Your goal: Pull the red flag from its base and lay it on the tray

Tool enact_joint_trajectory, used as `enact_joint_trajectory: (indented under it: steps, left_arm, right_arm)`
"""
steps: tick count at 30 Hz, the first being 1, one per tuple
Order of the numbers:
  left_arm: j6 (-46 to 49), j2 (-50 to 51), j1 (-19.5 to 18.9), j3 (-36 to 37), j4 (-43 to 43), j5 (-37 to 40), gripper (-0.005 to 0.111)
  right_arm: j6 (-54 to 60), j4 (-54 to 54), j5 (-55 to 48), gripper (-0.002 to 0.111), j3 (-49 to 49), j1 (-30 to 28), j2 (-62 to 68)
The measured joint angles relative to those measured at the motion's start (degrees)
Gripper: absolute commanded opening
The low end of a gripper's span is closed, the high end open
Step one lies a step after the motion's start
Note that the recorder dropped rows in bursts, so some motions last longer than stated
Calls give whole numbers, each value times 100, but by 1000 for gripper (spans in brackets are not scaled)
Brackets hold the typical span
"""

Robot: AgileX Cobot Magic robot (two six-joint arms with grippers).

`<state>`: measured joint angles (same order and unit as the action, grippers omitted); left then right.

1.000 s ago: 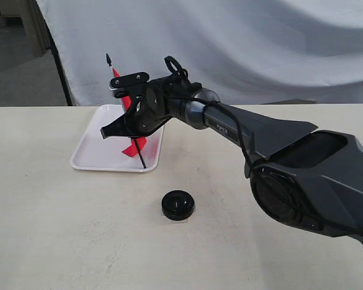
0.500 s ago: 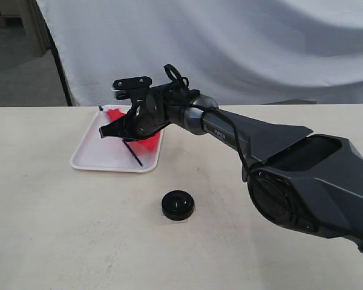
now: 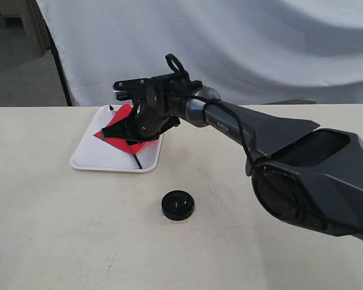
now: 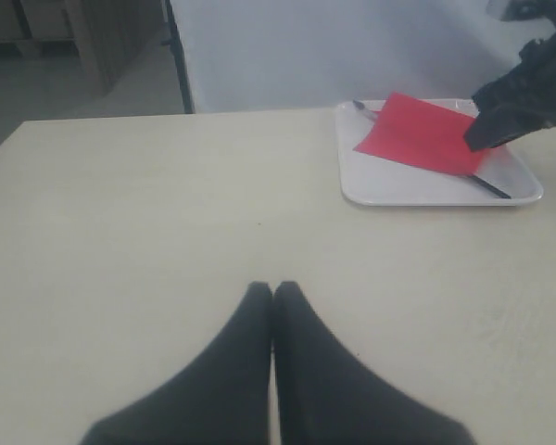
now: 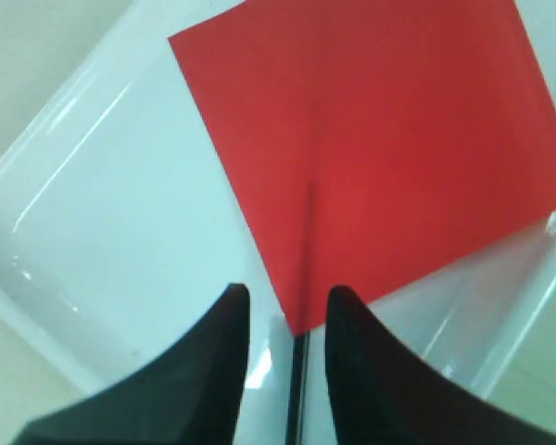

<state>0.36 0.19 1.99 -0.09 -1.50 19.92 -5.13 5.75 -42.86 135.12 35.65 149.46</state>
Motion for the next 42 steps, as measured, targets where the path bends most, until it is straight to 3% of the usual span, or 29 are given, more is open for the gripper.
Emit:
enact_joint_trajectory:
  steps: [8, 13, 26, 31, 42]
  left_arm:
    - [0, 0, 0, 0, 0, 0, 0]
    - [0, 0, 0, 0, 0, 0, 0]
    - [0, 0, 0, 0, 0, 0, 0]
    - [0, 0, 0, 0, 0, 0, 0]
    - [0, 0, 0, 0, 0, 0, 0]
  right_arm:
    - [0, 0, -886, 26, 0, 0, -617]
    - [0, -44, -1646, 1, 0, 0, -857]
    - [247, -279, -2642, -1, -194, 0, -1360]
    - [295, -291, -2520, -1, -1136, -22, -1962]
    - [180, -280, -529, -1, -4501, -267, -3861]
